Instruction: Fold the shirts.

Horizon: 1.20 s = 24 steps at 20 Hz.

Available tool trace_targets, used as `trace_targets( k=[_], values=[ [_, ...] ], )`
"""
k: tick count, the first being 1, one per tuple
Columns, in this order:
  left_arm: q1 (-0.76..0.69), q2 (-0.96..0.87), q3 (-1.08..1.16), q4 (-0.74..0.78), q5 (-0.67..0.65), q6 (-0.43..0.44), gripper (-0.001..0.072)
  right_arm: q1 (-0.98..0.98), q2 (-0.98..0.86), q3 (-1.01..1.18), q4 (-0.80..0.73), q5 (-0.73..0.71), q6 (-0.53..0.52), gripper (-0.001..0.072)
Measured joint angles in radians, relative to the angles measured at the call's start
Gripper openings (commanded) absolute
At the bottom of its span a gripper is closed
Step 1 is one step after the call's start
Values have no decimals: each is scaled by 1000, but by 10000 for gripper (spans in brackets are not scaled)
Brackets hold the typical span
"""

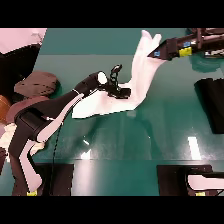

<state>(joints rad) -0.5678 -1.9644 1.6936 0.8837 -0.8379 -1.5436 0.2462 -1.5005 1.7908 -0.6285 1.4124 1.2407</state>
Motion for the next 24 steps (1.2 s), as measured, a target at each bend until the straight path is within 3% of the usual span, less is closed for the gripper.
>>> trace_targets(
  k=[5,11,12,15,16,19,24],
  values=[
    [58,52,8,36,-25,2,20,97,0,3,6,-65,0,14],
    [292,283,11,200,-146,5,20,275,-69,4,9,-196,-10,17],
    [340,326,11,225,-163,6,21,319,-98,4,9,-229,-13,65],
    [458,433,11,264,-190,7,21,452,-200,4,10,-349,-49,536],
    [491,460,11,274,-199,7,21,489,-232,4,11,-379,-61,594],
    [557,515,11,288,-232,11,21,553,-298,4,6,-405,-83,540],
    [588,543,11,294,-315,40,20,459,-258,-66,-102,-281,-63,540]
  ],
)
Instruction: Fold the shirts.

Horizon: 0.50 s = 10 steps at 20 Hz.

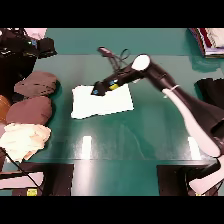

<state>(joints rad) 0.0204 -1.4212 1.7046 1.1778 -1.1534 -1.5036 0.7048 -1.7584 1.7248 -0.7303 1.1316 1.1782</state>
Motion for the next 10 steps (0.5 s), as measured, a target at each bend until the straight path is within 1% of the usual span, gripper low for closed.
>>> trace_targets(
  k=[2,3,4,7,10],
  values=[
    [3,3,0,0,-30,6,20,-90,57,-98,-54,21,26,546],
    [4,4,0,-3,-40,8,20,-143,87,-158,-76,22,40,608],
    [5,6,0,-6,-48,9,21,-196,109,-211,-86,19,48,637],
    [7,6,0,-21,-58,11,21,-336,136,-341,-80,9,68,636],
    [8,6,0,-29,-64,13,21,-407,100,-392,-35,5,72,635]
  ],
)
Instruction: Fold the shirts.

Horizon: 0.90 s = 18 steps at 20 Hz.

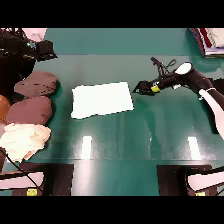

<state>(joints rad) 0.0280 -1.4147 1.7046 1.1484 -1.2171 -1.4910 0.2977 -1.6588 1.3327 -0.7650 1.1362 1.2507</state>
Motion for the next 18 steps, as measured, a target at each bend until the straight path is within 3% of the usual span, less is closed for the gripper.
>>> trace_targets(
  k=[6,9,11,18],
  values=[
    [0,0,0,-6,-6,5,21,47,-189,124,104,29,3,621],
    [0,0,0,-8,-10,6,20,113,-293,233,146,68,4,353],
    [0,0,0,-7,-22,7,19,151,-342,292,149,85,4,11],
    [-113,0,0,18,-35,7,20,109,-308,413,151,64,5,14]
  ],
)
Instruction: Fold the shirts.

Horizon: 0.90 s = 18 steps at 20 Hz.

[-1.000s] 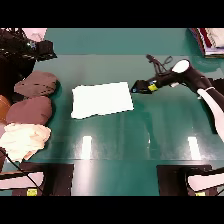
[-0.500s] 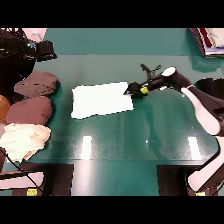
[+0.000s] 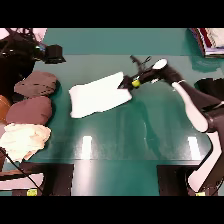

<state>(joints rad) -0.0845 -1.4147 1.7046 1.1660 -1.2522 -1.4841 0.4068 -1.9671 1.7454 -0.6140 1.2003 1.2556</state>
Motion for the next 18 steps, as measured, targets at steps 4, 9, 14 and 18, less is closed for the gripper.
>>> trace_targets(
  k=[4,9,14,18],
  values=[
    [-105,0,0,5,20,0,20,-201,136,13,-114,-16,42,14],
    [-202,0,0,8,55,0,20,-539,295,17,-253,-19,77,14],
    [-260,0,0,7,100,0,20,-821,352,18,-288,-26,89,14],
    [-276,0,0,4,113,0,21,-932,363,18,-292,-67,90,14]
  ],
)
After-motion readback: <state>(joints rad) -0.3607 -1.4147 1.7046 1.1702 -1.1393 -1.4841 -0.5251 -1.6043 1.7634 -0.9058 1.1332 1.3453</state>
